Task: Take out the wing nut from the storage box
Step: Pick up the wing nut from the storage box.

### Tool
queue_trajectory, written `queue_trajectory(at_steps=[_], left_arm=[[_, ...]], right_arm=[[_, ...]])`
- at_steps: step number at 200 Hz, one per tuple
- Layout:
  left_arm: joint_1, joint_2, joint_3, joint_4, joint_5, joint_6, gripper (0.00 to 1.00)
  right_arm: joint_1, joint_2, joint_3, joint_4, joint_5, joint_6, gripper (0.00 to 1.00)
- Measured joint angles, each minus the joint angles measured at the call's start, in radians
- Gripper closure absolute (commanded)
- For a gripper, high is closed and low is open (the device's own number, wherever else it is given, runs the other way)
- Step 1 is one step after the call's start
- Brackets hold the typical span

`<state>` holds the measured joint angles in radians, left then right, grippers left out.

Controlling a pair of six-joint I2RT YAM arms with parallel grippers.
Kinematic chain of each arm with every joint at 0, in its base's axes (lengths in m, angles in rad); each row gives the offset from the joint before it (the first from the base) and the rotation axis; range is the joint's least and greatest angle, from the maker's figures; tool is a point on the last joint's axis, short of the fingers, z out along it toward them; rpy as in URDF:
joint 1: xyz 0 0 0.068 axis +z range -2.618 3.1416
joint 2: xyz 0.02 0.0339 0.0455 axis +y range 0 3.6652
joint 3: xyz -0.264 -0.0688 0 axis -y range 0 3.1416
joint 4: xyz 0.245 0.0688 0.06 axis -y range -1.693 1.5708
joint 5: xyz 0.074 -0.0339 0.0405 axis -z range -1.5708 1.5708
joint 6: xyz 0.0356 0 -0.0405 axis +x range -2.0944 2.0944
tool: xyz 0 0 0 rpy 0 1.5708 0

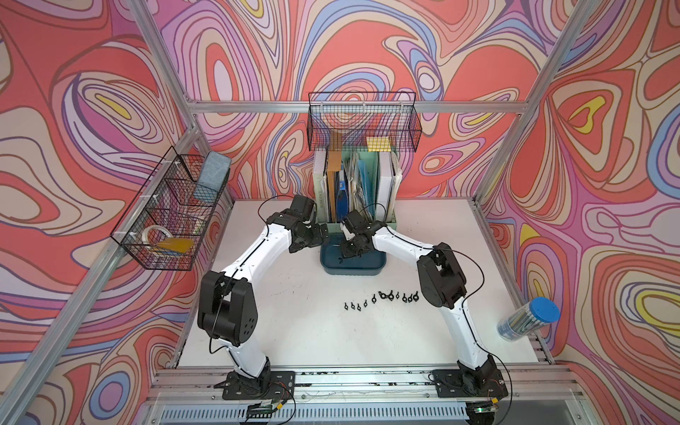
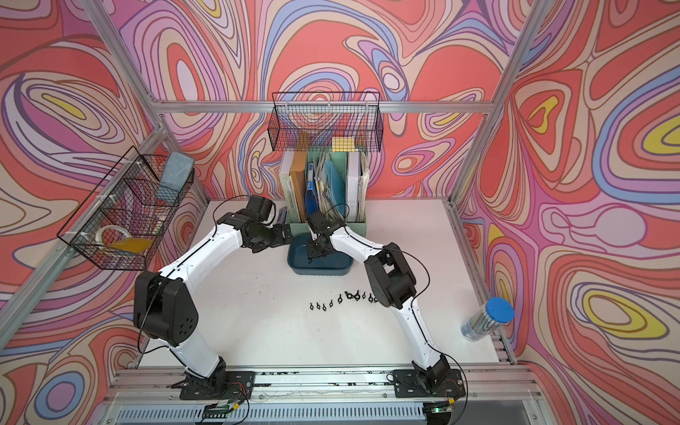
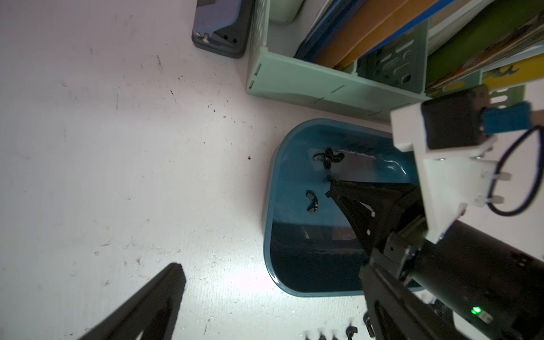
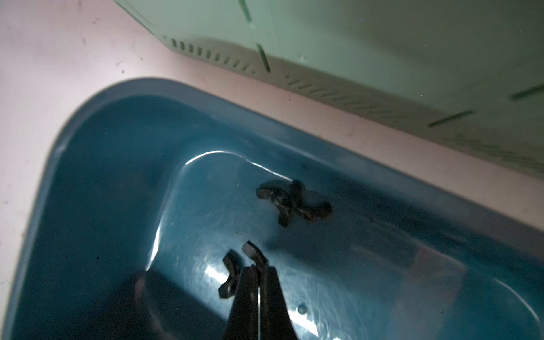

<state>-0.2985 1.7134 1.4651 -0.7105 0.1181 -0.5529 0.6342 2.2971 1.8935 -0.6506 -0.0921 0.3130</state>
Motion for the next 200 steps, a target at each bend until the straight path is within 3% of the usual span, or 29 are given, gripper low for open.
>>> queue_trajectory(at_steps=[66, 139, 175, 200], left_arm=[[0.093, -0.09, -0.167, 0.159, 0.262, -0.114, 0.25], [0.121, -0.144, -0.25, 0.267, 0.393, -0.188, 0.27], [0.121, -0.157, -0.288, 0.346, 0.472, -0.251, 0.44], [0.121, -0.153, -0.329, 0.427, 0.54, -0.31, 0.49]], right_arm=[[0.0, -0.214, -0.148, 0.089, -0.048, 0.034, 1.0], [0.0, -0.275, -0.238, 0.127, -0.082, 0.079, 1.0], [0.0, -0.331, -0.289, 0.163, -0.129, 0.1, 1.0], [0.0, -0.375, -0.306, 0.198, -0.171, 0.112, 1.0]])
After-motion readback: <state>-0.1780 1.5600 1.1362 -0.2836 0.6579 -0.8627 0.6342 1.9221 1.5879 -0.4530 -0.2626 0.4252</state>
